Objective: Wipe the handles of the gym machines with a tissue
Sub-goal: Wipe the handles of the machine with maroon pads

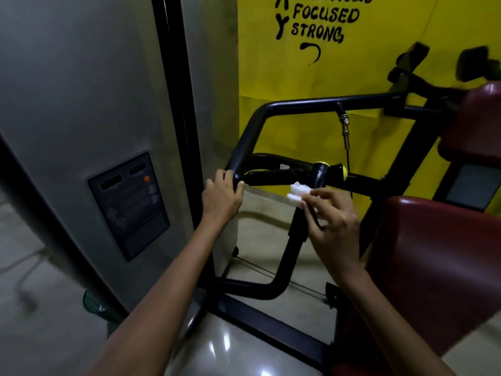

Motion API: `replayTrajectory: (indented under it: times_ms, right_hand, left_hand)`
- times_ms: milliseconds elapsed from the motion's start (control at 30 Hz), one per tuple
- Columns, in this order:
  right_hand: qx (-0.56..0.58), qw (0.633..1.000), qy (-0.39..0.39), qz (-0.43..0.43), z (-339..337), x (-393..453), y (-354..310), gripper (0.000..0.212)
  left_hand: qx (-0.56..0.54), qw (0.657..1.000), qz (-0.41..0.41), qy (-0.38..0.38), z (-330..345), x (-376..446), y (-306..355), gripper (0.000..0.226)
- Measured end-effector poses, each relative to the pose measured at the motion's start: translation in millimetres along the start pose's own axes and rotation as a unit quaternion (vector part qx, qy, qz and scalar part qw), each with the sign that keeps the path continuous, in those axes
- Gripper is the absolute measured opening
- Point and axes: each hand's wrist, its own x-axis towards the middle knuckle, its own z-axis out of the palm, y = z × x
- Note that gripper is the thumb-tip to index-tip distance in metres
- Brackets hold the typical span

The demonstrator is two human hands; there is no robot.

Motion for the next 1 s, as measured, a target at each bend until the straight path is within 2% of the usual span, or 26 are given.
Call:
replayTrajectory:
  times_ms: [100,200,300,400,533,767,1000]
  right_hand:
    - [-0.006,0.999,0.027,0.03,-3,2,-7,0.016]
    - [-0.012,0.997,0.057,0.059,-2,7,-10,0.015]
    - [-0.039,0.995,0.047,0.074,2,-8,-19,0.018]
    - [-0.062,0.995,0.033,0.07,2,-17,-25,0.019]
    - [-0.059,0.994,0.042,0.08,3,13,-22,0.014]
    - [-0.111,0.992,0.016,0.063,3,2,-29,0.018]
    - [-0.095,0.992,0.001,0.08,0,25,-23,0.01]
  left_hand:
    - [-0.044,0.999,0.007,-0.028,-7,24,-1,0.032]
    - [-0.096,0.989,0.009,-0.111,-5,37,-3,0.043]
    - [-0.068,0.986,0.012,-0.154,-3,34,-5,0.047]
    - [-0.058,0.986,0.014,-0.157,-4,32,-7,0.048]
    - [-0.073,0.986,0.012,-0.15,-7,30,-8,0.05]
    - [-0.04,0.994,0.01,-0.096,-6,16,-6,0.052]
    - [-0.055,0.998,-0.001,-0.035,-2,5,-7,0.052]
